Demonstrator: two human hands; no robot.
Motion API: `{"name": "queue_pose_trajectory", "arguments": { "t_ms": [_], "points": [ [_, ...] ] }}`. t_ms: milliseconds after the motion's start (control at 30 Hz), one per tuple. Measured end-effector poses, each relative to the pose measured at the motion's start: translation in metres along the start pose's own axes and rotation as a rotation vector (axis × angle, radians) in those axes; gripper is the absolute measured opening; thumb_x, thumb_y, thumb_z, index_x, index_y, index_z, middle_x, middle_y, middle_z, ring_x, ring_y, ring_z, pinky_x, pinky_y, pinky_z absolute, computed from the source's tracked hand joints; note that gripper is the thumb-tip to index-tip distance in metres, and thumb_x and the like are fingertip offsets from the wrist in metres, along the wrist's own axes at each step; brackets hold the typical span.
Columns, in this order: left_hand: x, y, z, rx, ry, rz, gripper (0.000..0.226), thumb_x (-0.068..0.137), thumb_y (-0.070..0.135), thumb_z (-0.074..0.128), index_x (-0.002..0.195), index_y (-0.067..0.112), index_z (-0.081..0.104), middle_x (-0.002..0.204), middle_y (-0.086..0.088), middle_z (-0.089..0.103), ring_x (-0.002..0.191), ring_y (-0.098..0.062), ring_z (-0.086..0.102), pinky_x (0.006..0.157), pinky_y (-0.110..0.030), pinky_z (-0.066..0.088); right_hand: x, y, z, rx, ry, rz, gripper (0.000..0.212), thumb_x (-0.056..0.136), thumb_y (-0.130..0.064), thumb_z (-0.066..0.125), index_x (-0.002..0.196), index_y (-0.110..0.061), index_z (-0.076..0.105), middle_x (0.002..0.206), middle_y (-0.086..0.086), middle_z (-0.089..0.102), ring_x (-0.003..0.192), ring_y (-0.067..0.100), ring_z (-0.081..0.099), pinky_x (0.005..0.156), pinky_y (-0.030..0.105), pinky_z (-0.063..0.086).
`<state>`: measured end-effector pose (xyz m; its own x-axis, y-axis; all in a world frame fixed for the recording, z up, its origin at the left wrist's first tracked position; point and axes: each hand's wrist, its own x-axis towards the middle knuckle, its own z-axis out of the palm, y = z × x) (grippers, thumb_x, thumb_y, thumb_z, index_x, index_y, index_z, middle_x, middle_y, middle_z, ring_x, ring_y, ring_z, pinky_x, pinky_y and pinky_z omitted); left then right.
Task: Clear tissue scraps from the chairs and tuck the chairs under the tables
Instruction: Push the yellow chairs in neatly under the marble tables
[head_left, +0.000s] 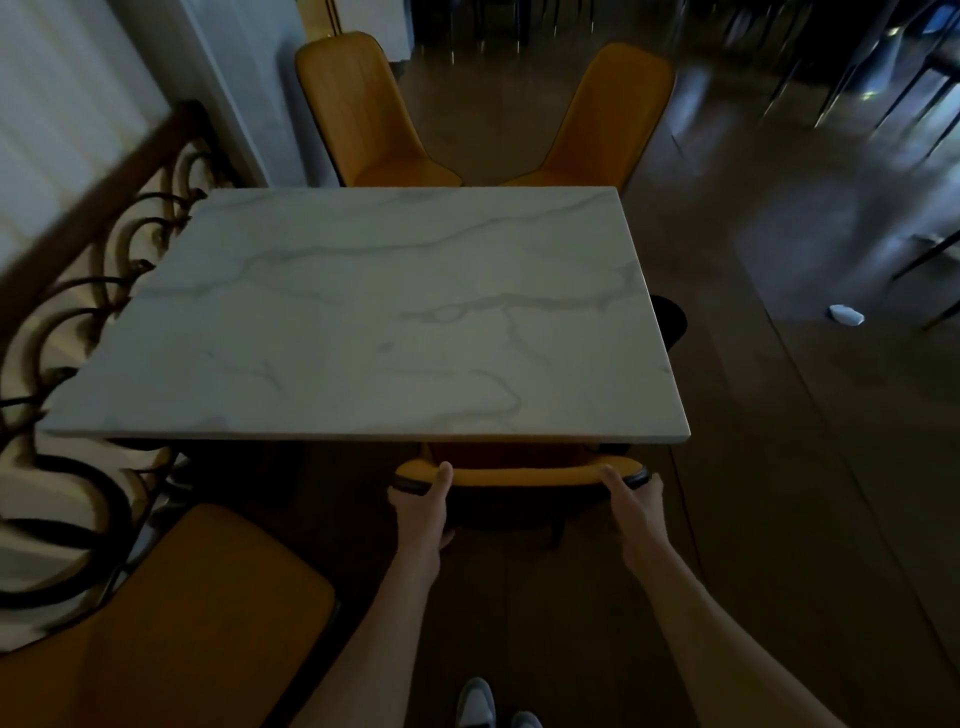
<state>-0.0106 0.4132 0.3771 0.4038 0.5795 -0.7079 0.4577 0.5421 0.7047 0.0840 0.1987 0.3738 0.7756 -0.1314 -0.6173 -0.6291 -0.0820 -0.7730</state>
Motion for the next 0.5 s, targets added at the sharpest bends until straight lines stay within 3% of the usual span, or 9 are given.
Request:
{"name": "queue_pose_trajectory", "arguments": {
  "t_ms": [33, 100, 267, 400, 500],
  "points": [
    [-0.004, 0.000, -0.003, 0.065, -0.007, 0.071, 0.105, 0.084, 0.044, 0.073, 0.159, 0.025, 0.001, 0.161, -0.014, 0.025, 0.142, -0.039, 0.033, 0.110, -0.057, 0.039, -0.002, -0.002, -0.002, -0.100, 0.009, -0.066, 0.085, 0.092, -0.030, 0.067, 0.156, -0.014, 0.012, 0.158, 0.014, 0.030, 0.141, 0.034, 0.034, 0.115, 0.050, 0.032],
    [-0.014, 0.005, -0.006, 0.202, -0.026, 0.250, 0.106, 0.086, 0.048, 0.070, 0.159, 0.022, -0.002, 0.166, -0.009, 0.009, 0.150, -0.035, 0.017, 0.117, -0.051, 0.029, -0.007, -0.006, -0.003, -0.297, 0.019, -0.219, 0.085, 0.093, -0.033, 0.064, 0.157, -0.014, 0.011, 0.163, 0.012, 0.019, 0.148, 0.032, 0.023, 0.114, 0.050, 0.030],
    [-0.045, 0.024, -0.009, 0.488, -0.018, 0.670, 0.109, 0.075, 0.076, 0.053, 0.159, 0.020, 0.010, 0.166, -0.010, 0.009, 0.152, -0.029, 0.012, 0.116, -0.041, 0.024, -0.030, -0.027, 0.000, -0.597, -0.024, -0.535, 0.080, 0.094, -0.046, 0.056, 0.157, -0.022, 0.012, 0.166, 0.005, 0.001, 0.151, 0.033, 0.011, 0.115, 0.061, 0.024],
    [-0.063, 0.036, -0.018, 0.813, 0.043, 0.968, 0.095, 0.083, 0.080, 0.036, 0.159, 0.030, 0.008, 0.168, -0.006, -0.002, 0.154, -0.028, 0.003, 0.118, -0.049, 0.020, -0.054, -0.040, -0.002, -0.720, -0.054, -0.771, 0.083, 0.094, -0.061, 0.043, 0.158, -0.026, 0.002, 0.167, 0.003, -0.005, 0.152, 0.029, 0.001, 0.119, 0.056, 0.007],
    [-0.082, 0.046, -0.027, 0.985, 0.145, 1.117, 0.089, 0.088, 0.078, 0.030, 0.159, 0.032, 0.001, 0.168, -0.003, -0.008, 0.154, -0.025, -0.006, 0.120, -0.044, 0.007, -0.069, -0.047, -0.006, -0.771, -0.057, -0.881, 0.087, 0.088, -0.068, 0.031, 0.157, -0.028, -0.004, 0.166, 0.002, -0.010, 0.152, 0.029, -0.006, 0.119, 0.050, -0.003]
  ]
}}
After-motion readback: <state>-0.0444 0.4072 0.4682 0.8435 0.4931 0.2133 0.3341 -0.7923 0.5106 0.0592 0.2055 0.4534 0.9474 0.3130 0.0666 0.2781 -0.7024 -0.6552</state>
